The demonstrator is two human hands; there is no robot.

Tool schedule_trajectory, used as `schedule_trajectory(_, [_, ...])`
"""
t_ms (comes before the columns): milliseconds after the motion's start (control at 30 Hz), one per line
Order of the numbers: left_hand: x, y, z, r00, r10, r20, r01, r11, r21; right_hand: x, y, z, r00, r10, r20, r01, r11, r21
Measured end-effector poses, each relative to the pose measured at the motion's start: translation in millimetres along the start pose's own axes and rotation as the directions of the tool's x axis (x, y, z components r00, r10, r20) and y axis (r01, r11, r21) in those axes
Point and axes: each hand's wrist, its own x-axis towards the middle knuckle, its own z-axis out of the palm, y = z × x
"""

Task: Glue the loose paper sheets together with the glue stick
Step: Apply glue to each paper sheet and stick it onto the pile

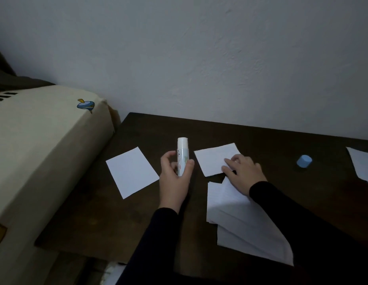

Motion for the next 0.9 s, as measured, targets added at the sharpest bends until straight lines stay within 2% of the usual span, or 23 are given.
schedule_trajectory(200, [-7.5,8.7,8.6,0.986,0.02,0.165,-0.035,0.996,0.088,-3.1,22.0,-10.1,0.999,0.025,-0.02,-0.019,0.968,0.252])
schedule_trajectory(300, [-6.1,16.9,11.4,0.977,0.025,0.212,-0.046,0.995,0.092,-3.6,45.7,-8.6,0.999,0.029,-0.039,-0.02,0.976,0.215])
schedule_trajectory(433, [-5.7,20.7,26.0,0.978,0.009,0.209,-0.005,1.0,-0.017,-6.7,67.7,-5.5,1.0,-0.007,-0.005,0.007,0.988,0.153])
schedule_trajectory(600, [-0.4,27.2,58.1,0.956,0.001,0.294,0.049,0.985,-0.163,-8.5,74.2,4.9,0.994,-0.038,-0.102,0.056,0.982,0.18])
schedule_trajectory(733, [5.3,29.3,78.6,0.952,0.002,0.307,0.052,0.985,-0.167,-9.8,75.4,7.7,0.989,-0.013,-0.146,0.056,0.956,0.29])
schedule_trajectory(900, [13.3,25.4,86.6,0.947,-0.049,0.318,0.117,0.973,-0.199,-12.1,78.8,10.0,0.969,-0.042,-0.244,0.108,0.958,0.264])
